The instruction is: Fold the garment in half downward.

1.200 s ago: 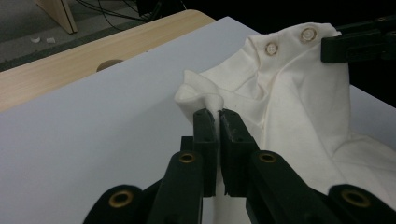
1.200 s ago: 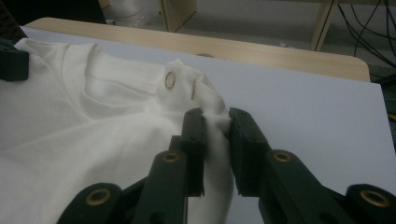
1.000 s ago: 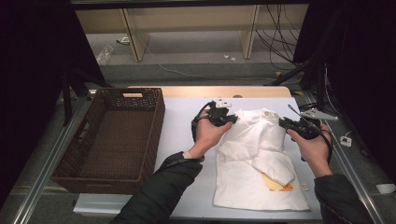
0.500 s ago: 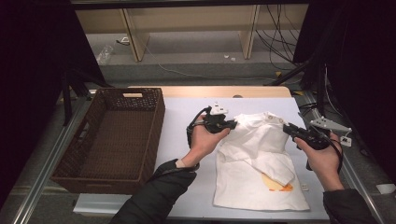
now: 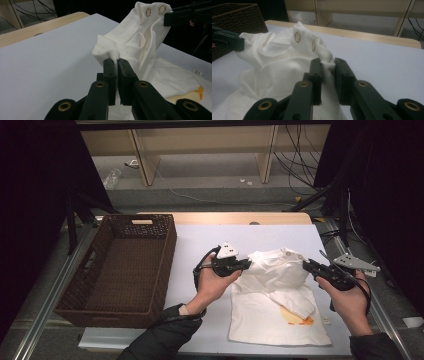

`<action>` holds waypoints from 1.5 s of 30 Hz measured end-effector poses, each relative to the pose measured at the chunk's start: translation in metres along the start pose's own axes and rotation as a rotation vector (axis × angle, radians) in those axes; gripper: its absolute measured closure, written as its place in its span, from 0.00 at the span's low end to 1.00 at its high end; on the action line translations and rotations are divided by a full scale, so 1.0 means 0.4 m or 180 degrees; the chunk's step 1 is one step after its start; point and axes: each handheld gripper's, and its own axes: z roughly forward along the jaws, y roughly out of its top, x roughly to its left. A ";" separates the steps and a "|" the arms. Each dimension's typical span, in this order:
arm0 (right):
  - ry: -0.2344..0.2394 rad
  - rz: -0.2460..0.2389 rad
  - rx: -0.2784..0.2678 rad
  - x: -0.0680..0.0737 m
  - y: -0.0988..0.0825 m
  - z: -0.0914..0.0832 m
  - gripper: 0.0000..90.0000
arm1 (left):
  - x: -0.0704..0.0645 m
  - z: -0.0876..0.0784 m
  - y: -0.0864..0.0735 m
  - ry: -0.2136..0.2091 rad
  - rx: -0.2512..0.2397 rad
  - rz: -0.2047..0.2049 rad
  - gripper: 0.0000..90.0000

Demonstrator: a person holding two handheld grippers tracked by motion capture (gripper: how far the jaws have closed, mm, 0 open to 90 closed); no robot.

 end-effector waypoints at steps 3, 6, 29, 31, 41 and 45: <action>0.0010 0.0010 -0.0009 0.001 -0.006 -0.008 0.86 | -0.004 -0.001 -0.003 -0.0003 -0.0003 0.0014 0.95; 0.0012 0.0030 -0.0016 0.004 -0.010 -0.013 0.86 | -0.011 -0.005 -0.002 -0.0007 0.0002 0.0046 0.95; 0.0084 0.0069 -0.0013 0.010 -0.025 -0.042 0.86 | -0.028 -0.018 -0.004 -0.0034 -0.0005 0.0079 0.95; 0.0096 0.0064 -0.0031 0.010 -0.027 -0.043 0.86 | -0.029 -0.019 -0.004 -0.0035 -0.0003 0.0082 0.95; 0.0120 0.0068 0.0002 0.013 -0.029 -0.049 0.86 | -0.034 -0.020 -0.004 -0.0038 0.0000 0.0088 0.95; 0.0124 0.0059 -0.0016 0.013 -0.030 -0.050 0.86 | -0.035 -0.022 -0.004 -0.0037 -0.0002 0.0096 0.95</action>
